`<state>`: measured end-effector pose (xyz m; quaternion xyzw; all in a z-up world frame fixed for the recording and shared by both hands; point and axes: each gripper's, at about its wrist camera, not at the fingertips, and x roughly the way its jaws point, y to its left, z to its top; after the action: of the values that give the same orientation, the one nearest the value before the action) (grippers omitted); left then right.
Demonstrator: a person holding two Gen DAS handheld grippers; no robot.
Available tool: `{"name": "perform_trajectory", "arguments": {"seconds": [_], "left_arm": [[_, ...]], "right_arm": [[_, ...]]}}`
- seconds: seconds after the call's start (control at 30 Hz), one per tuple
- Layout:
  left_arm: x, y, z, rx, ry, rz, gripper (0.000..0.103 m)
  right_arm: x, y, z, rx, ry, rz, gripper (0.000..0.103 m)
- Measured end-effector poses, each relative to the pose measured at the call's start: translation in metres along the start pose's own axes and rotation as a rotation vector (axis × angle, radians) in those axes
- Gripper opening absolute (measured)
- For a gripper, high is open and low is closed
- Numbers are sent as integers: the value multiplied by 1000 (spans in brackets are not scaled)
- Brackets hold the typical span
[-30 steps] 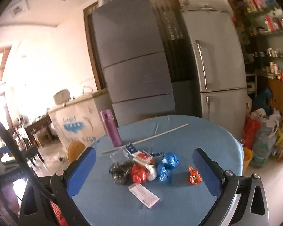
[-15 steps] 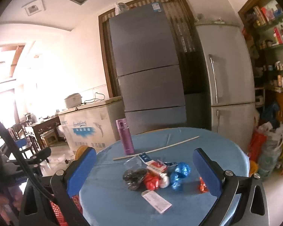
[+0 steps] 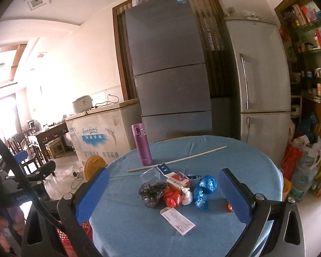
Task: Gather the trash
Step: 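Move both tools toward the trash pile on the blue table, then grasp the black plastic bag with the left tool while the right tool grasps the white leaflet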
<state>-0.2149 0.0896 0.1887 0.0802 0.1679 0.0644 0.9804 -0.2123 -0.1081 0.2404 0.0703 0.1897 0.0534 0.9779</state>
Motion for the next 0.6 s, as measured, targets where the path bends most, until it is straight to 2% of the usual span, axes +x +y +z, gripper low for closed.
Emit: {"name": "perform_trajectory", "arguments": {"seconds": [0.37, 0.6], "left_arm": [[7, -2, -2, 3, 13, 3, 103], [25, -11, -2, 32, 48, 8, 103]], "right_arm": [[10, 4, -3, -20, 25, 0, 103], [34, -1, -15, -12, 88, 11, 103]]}}
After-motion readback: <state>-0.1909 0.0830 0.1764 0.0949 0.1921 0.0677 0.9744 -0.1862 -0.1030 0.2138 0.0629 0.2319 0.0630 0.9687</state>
